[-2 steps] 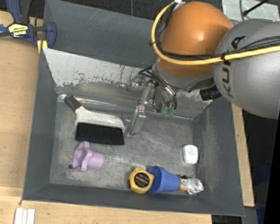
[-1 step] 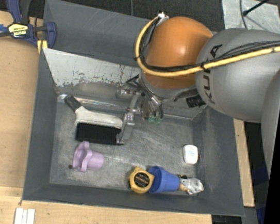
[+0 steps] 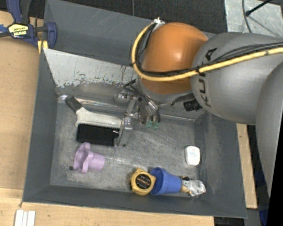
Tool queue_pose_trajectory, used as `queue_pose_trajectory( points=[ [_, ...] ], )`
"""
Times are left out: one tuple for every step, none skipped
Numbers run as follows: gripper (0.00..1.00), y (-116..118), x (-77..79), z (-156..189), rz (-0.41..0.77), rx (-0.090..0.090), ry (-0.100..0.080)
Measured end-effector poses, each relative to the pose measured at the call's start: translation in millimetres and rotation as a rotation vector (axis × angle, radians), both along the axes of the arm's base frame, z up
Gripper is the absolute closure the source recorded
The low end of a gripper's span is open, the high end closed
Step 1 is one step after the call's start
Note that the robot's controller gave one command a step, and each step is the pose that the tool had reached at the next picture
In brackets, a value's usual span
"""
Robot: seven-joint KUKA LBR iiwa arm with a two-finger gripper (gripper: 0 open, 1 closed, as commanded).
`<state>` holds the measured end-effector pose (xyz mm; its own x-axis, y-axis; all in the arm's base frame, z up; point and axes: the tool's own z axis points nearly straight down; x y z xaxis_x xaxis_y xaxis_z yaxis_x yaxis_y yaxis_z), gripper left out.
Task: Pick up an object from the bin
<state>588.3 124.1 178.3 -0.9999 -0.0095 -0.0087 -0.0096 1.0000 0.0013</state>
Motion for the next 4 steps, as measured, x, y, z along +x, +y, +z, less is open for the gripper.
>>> queue_pose_trajectory(
  points=[
    [0.00, -9, -5.0, -61, 0.038, 0.000, 0.002],
    [1.00, 1, -5.7, -103, 0.065, 0.003, -0.013],
    [1.00, 1, -5.7, -103, 0.065, 0.002, -0.013],
    [1.00, -2, -14.1, -103, 0.147, 0.001, -0.015]
  ],
)
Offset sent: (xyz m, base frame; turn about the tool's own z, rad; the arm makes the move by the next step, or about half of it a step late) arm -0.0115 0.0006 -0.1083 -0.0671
